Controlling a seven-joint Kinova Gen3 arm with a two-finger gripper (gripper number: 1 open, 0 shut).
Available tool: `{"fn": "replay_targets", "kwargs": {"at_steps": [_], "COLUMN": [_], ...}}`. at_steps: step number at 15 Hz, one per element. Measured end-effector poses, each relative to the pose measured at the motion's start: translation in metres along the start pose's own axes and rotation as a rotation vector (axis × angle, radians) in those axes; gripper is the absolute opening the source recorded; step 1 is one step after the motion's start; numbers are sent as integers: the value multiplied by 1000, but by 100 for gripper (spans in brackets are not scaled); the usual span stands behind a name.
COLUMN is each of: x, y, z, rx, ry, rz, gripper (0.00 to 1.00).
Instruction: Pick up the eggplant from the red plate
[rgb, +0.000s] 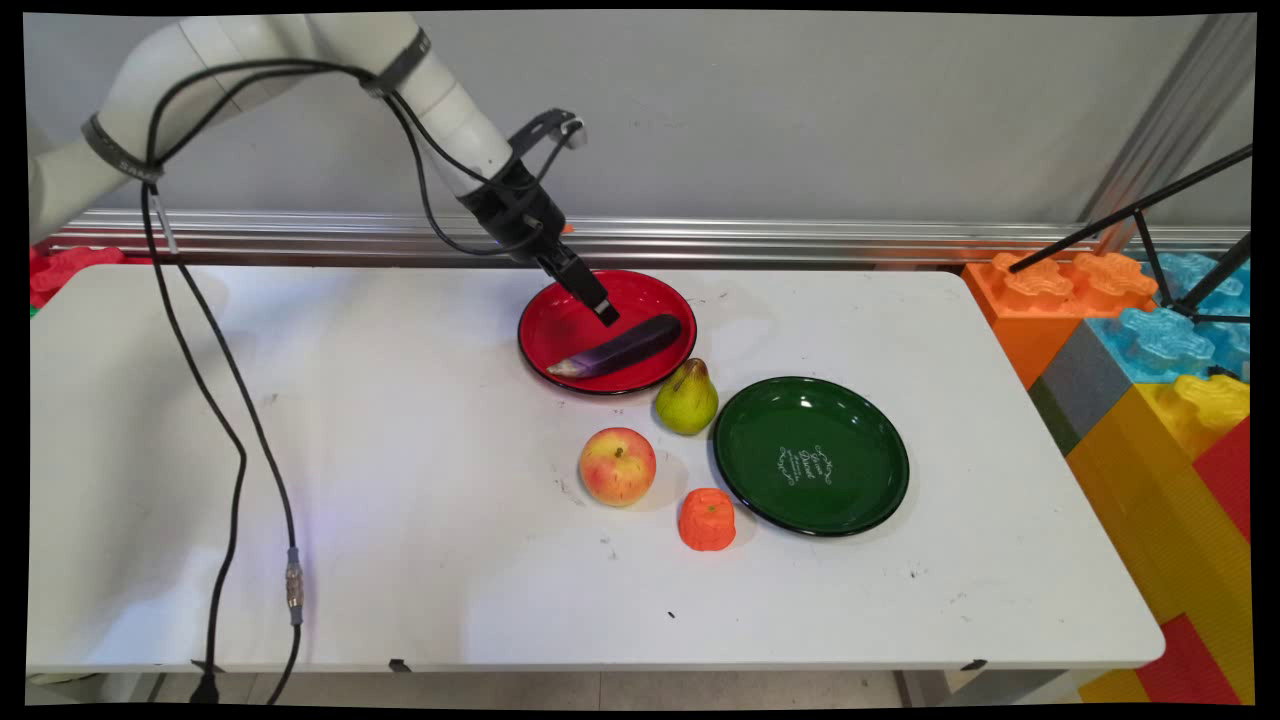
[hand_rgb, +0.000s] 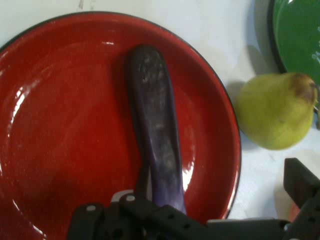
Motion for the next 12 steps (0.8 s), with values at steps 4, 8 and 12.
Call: {"fn": "replay_targets", "kwargs": {"at_steps": [4, 8, 12], "x": [-2, -5, -9], "y": [-9, -16, -18], "z": [21, 43, 55], "rx": [14, 31, 45], "ry": [20, 55, 82], "rz": [-10, 17, 44], "gripper": [100, 100, 100]}}
